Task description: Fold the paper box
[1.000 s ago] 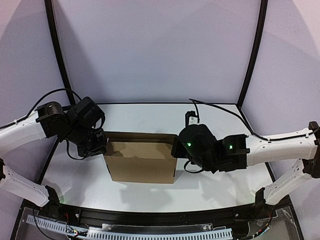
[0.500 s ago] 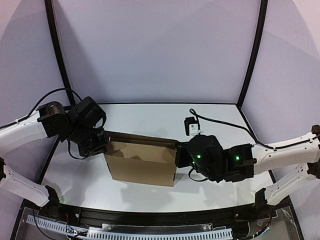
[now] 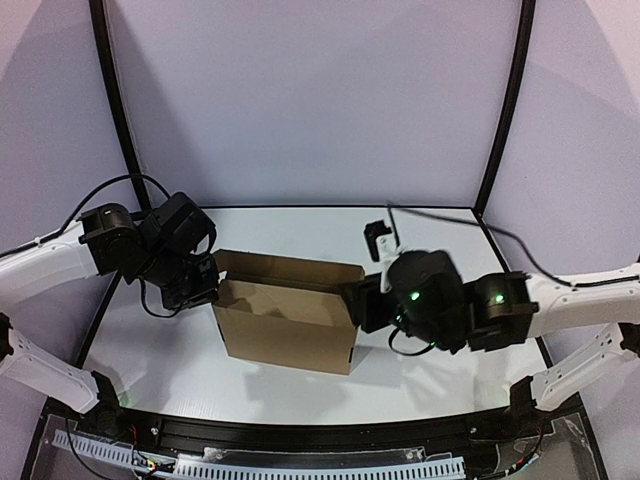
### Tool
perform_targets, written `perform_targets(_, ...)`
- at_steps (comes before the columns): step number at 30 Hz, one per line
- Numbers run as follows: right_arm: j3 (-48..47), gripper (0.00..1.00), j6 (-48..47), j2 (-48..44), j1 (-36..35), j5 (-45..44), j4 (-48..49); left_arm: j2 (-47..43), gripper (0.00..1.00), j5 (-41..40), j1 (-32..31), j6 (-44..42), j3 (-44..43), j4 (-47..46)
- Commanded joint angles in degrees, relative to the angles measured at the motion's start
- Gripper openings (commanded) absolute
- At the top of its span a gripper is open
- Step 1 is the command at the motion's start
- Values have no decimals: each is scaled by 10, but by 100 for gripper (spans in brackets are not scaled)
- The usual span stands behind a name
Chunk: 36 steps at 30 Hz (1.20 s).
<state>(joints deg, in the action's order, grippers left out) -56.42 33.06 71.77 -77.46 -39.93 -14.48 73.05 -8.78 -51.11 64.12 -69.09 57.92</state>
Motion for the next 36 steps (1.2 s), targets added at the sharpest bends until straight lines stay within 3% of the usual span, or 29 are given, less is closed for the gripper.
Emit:
perform_targets(1, -38, 75, -24, -37, 23, 58, -3, 22, 3, 22, -2, -43, 42, 5)
perform_targets(4, -48, 92, -38, -47, 43, 89, -23, 20, 3, 22, -2, -53, 43, -1)
perform_targets(6, -59, 97, -51, -52, 60, 110, -39, 20, 5, 22, -2, -59, 42, -7)
perform_targets(14, -90, 98, -138, -85, 151, 200, -113, 11, 14, 6, -2, -71, 29, -11)
perform_targets(17, -89, 96, -172, -109, 186, 286, -148, -4, 36, 3, -2, -90, 12, 6)
perform_targets(22, -90, 93, -237, -129, 196, 382, -220, -47, 88, 2, -2, -173, -60, 60)
perform_targets(24, -94, 93, -259, -126, 197, 413, -236, -55, 98, -1, -2, -206, -79, 91)
perform_targets(29, -127, 94, -273, -85, 212, 437, -229, -87, 99, 13, -2, -210, -47, 75)
perform_targets(32, -168, 98, -282, -29, 247, 504, -228, -139, 99, 105, -2, -206, 15, 1)
perform_targets(36, -274, 98, -301, 86, 305, 624, -276, -219, 99, 233, -6, -184, 163, -216)
